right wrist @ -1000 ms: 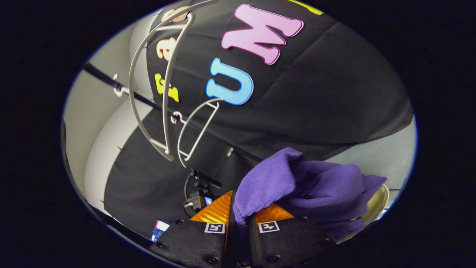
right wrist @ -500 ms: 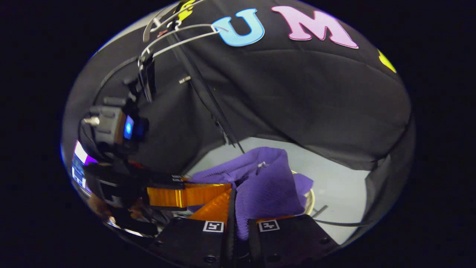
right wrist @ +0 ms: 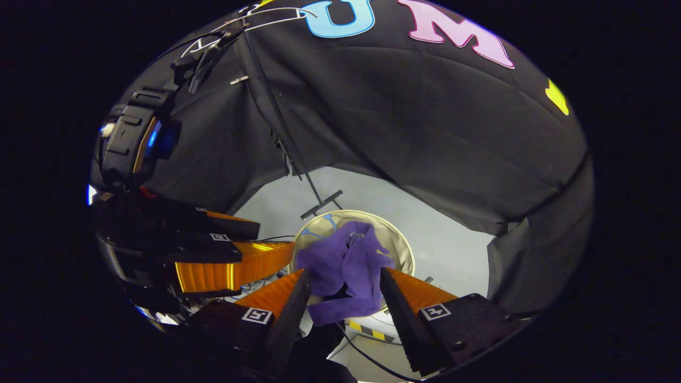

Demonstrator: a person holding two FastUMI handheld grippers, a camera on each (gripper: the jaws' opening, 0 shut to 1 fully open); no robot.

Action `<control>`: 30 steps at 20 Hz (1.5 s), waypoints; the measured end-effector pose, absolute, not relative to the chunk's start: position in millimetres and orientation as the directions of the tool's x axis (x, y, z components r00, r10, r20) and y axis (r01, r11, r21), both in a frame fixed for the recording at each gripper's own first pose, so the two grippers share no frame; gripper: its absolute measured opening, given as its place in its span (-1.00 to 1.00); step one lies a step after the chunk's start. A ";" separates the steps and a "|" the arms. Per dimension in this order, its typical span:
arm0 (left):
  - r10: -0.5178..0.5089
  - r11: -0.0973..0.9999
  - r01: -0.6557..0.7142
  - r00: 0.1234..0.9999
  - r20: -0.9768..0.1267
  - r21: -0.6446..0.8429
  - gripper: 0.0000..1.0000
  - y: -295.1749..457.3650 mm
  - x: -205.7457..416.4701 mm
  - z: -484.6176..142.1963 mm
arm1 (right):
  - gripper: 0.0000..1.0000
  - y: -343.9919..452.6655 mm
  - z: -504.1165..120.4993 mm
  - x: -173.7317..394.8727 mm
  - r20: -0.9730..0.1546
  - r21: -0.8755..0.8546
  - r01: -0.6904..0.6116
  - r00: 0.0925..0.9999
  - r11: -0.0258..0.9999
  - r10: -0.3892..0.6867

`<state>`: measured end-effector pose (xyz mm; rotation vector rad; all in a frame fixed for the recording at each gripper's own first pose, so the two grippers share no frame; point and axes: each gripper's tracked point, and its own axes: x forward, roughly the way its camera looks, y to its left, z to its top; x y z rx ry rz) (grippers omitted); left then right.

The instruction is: Grasp the clothes on the hanger with both hands and then place them into the laundry hamper below.

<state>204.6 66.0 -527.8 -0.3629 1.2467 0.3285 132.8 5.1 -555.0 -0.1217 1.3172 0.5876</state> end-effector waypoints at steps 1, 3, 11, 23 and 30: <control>0.046 0.896 -0.436 0.286 -0.957 -0.087 0.82 66.3 204.0 -526.4 | 0.77 3.0 -552.5 132.4 -0.933 0.239 -0.462 0.135 0.854 0.334; 0.047 0.895 -0.437 0.287 -0.957 -0.087 0.92 65.9 201.3 -526.9 | 0.91 1.8 -548.6 133.9 -0.931 0.243 -0.444 0.143 0.863 0.336; 0.091 0.918 -0.394 0.331 -0.939 -0.050 0.91 67.1 195.3 -504.2 | 0.97 1.0 -522.5 129.2 -0.915 0.241 -0.449 0.190 0.860 0.356; 0.049 0.983 -0.165 0.657 -0.753 -0.080 0.92 61.3 171.1 -357.1 | 0.97 20.3 -383.6 113.9 -0.772 0.113 -0.322 0.567 0.940 0.287; 0.042 0.996 -0.080 0.847 -0.530 -0.049 0.91 74.8 121.6 -240.5 | 0.97 42.5 -263.7 67.3 -0.565 0.030 -0.250 0.795 0.968 0.223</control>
